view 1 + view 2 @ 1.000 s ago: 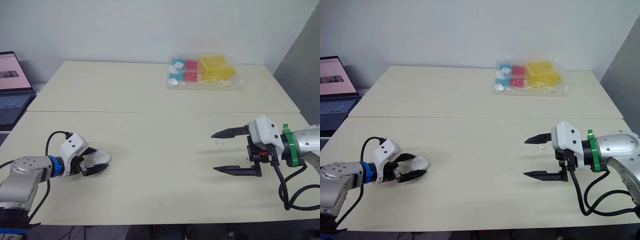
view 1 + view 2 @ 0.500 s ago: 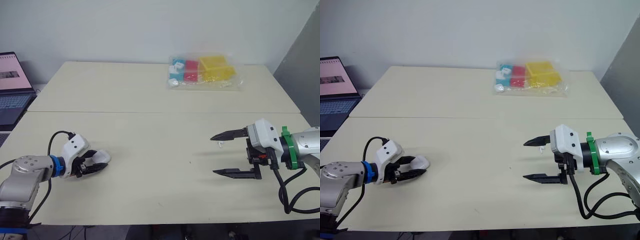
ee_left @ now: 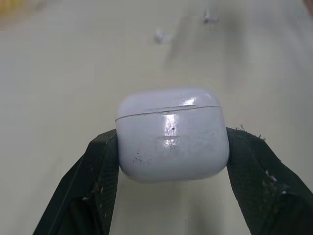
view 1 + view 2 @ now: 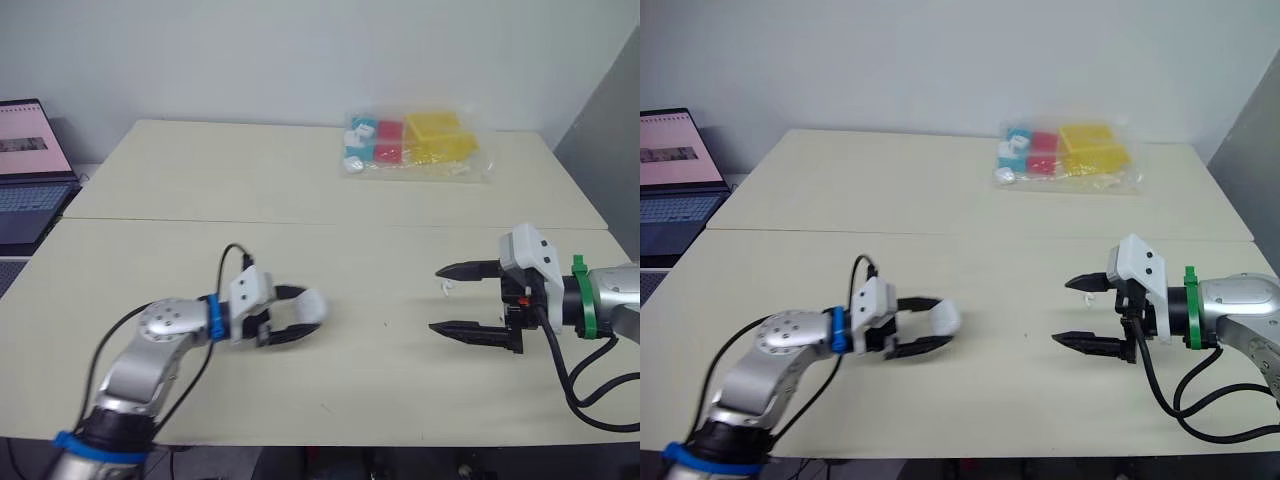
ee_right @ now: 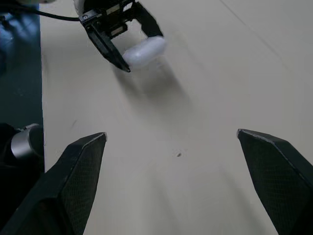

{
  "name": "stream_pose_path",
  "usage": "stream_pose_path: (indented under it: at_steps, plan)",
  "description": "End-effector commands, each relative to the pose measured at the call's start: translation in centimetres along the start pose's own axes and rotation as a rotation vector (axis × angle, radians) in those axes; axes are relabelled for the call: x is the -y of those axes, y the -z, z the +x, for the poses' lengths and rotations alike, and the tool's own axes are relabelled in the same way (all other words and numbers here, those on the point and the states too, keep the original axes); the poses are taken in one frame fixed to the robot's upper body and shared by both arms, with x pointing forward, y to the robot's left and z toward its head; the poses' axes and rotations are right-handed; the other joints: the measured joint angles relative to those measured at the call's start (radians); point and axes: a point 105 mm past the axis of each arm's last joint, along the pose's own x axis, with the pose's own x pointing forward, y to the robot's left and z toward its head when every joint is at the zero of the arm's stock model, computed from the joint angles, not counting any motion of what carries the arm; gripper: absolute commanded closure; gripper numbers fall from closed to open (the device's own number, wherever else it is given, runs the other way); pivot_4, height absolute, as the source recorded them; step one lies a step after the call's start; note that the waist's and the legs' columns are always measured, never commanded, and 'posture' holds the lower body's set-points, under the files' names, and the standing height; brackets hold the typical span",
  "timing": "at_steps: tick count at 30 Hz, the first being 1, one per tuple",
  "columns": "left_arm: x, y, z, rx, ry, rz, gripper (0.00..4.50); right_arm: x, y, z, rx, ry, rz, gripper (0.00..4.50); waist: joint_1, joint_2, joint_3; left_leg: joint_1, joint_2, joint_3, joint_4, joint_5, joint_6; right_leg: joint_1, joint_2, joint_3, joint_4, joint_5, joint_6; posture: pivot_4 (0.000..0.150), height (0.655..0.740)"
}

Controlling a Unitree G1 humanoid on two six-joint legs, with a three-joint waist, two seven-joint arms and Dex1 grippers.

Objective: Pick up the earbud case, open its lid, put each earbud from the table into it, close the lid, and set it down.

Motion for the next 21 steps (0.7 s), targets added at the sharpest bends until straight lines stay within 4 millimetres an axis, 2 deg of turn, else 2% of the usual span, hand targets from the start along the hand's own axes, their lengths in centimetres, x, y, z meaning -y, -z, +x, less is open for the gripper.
stream_pose_path:
  at_steps: [1,4,8,10,14,21]
  plan:
    - [-0.1,-1.0,1.6,0.059,-0.017,0.180,1.71,0.2,-1.1,0.7,0.058,0.049,0.077,0.00,-0.011,0.000,0.000,0.000,0.001,-0.001,0.000,0.000,0.000,0.000,0.002,0.000,0.000,0.000,0.000,0.150,0.7400]
    - [0.8,-1.4,3.3,0.113,0.027,0.303,1.71,0.8,-0.7,2.1,0.037,0.086,0.161,0.00,-0.013,0.000,0.000,0.002,0.003,-0.002,-0.001,0.000,0.000,0.000,0.006,-0.001,0.001,0.001,-0.002,0.150,0.7400]
    - [1.5,-1.6,4.2,0.139,0.064,0.394,1.71,0.5,-0.7,3.3,0.028,0.056,0.269,0.00,-0.014,0.000,0.000,0.001,0.004,-0.002,-0.001,0.000,0.000,0.000,0.010,0.000,0.001,0.001,-0.002,0.150,0.7400]
    - [1.4,-1.6,4.3,0.144,0.059,0.411,1.71,0.6,-0.8,3.7,0.025,0.062,0.296,0.00,-0.014,0.000,0.000,0.001,0.004,-0.002,0.000,0.000,0.000,0.000,0.010,0.000,0.001,0.001,-0.002,0.150,0.7400]
    - [0.7,-2.9,5.1,0.212,0.019,0.497,1.71,1.3,-0.5,5.7,0.050,0.076,0.420,0.00,-0.014,0.000,-0.001,-0.001,0.003,-0.002,0.000,0.000,0.000,-0.001,0.010,-0.001,0.000,0.001,-0.002,0.150,0.7400]
    - [0.5,-2.9,5.3,0.230,0.003,0.527,1.71,0.8,-0.4,6.6,0.055,0.049,0.492,0.00,-0.014,0.000,-0.001,-0.004,0.003,-0.003,0.000,0.000,0.000,-0.002,0.010,-0.001,-0.001,0.001,-0.002,0.150,0.7400]
